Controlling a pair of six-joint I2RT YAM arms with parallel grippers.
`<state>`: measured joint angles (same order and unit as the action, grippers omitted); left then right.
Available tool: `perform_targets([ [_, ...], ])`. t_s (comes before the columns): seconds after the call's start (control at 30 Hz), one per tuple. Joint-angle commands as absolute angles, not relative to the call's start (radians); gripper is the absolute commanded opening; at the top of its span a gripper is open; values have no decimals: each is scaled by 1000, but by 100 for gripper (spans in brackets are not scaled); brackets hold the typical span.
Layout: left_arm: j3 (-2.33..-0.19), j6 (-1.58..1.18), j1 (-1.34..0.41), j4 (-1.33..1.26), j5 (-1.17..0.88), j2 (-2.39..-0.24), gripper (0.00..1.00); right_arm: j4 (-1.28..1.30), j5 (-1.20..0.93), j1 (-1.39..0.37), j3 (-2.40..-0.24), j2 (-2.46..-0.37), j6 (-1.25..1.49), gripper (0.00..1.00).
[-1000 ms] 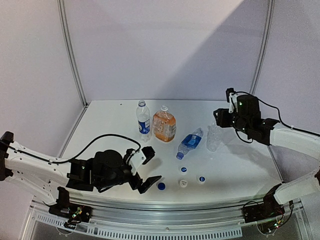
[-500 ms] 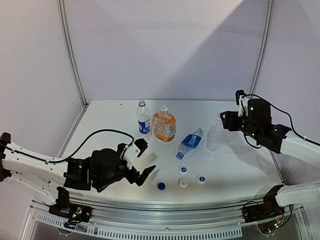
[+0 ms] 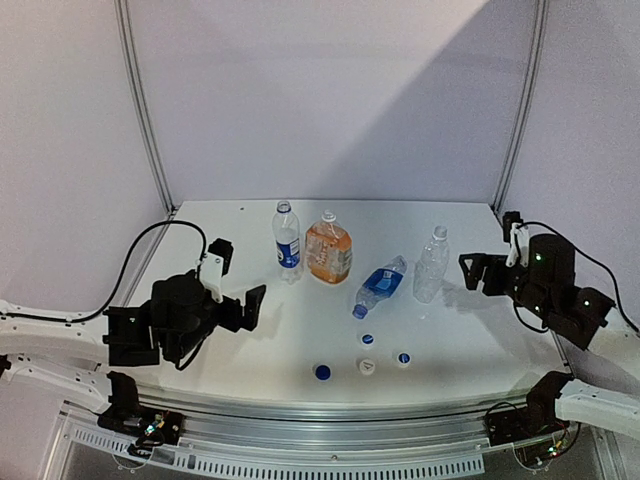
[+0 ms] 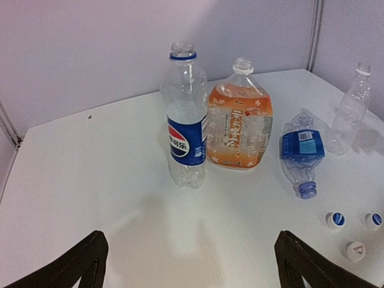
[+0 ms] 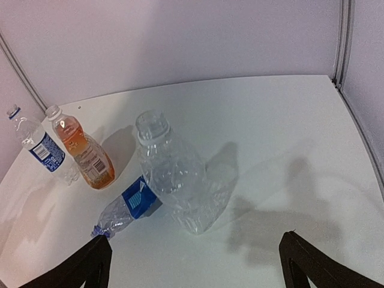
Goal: Unscrew the bottle caps
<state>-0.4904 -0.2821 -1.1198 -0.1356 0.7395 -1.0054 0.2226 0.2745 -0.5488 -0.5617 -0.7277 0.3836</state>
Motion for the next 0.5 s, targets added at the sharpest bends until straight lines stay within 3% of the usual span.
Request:
perform_targets([
  [0.0,-418,-300,-1096,-210,812,-1009,99,245,249,-546,-438,-598,443,99],
  [0.23,-383,-267,-1091,-313,856,-1054,99,94,201,-563,-388,-600,527,99],
  [0.47,-377,-224,-1089,-343,848,-1045,99,176,479,-688,-580,-715,437,99],
])
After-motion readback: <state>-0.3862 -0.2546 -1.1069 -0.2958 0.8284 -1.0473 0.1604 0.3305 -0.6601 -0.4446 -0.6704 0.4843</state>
